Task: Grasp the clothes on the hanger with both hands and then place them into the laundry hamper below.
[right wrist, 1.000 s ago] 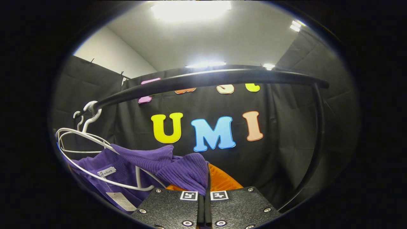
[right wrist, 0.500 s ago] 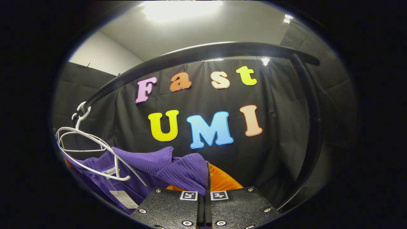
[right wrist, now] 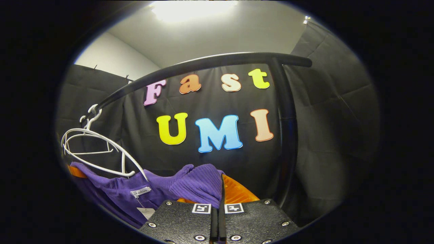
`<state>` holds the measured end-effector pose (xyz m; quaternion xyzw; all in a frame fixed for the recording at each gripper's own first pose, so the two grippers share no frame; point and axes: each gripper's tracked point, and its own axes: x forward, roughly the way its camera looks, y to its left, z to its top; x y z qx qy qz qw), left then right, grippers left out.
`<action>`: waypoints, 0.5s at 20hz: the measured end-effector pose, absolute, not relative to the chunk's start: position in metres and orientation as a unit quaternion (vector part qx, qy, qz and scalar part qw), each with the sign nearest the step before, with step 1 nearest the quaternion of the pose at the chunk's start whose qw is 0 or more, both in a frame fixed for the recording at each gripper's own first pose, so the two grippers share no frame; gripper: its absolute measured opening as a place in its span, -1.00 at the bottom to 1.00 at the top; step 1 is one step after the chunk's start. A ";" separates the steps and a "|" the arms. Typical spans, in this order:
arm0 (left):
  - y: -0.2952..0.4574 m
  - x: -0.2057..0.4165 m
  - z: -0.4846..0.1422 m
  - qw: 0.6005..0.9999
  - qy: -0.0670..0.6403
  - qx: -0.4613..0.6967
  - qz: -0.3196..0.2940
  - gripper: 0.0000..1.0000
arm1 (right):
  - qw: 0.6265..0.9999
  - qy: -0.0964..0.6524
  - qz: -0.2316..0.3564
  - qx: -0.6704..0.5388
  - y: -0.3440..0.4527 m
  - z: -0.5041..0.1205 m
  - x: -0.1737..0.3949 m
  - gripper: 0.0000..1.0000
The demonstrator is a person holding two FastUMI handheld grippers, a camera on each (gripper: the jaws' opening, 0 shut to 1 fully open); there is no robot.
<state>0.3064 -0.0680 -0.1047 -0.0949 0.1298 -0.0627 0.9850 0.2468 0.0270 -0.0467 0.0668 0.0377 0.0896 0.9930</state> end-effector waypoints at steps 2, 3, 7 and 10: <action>-0.068 0.304 -0.112 0.983 0.137 -0.098 -0.073 -1.00 | 0.994 0.049 0.074 0.059 0.018 -0.054 0.239 -0.99; -0.069 0.298 -0.114 0.982 0.139 -0.103 -0.080 -0.93 | 0.995 0.052 0.064 0.058 0.013 -0.055 0.232 -0.99; -0.054 0.265 -0.116 0.978 0.138 -0.109 -0.110 -0.92 | 0.996 0.065 0.025 0.057 0.004 -0.057 0.178 -0.99; -0.035 0.240 -0.117 0.977 0.140 -0.096 -0.132 -0.92 | 0.996 0.069 0.008 0.049 0.012 -0.053 0.141 -0.99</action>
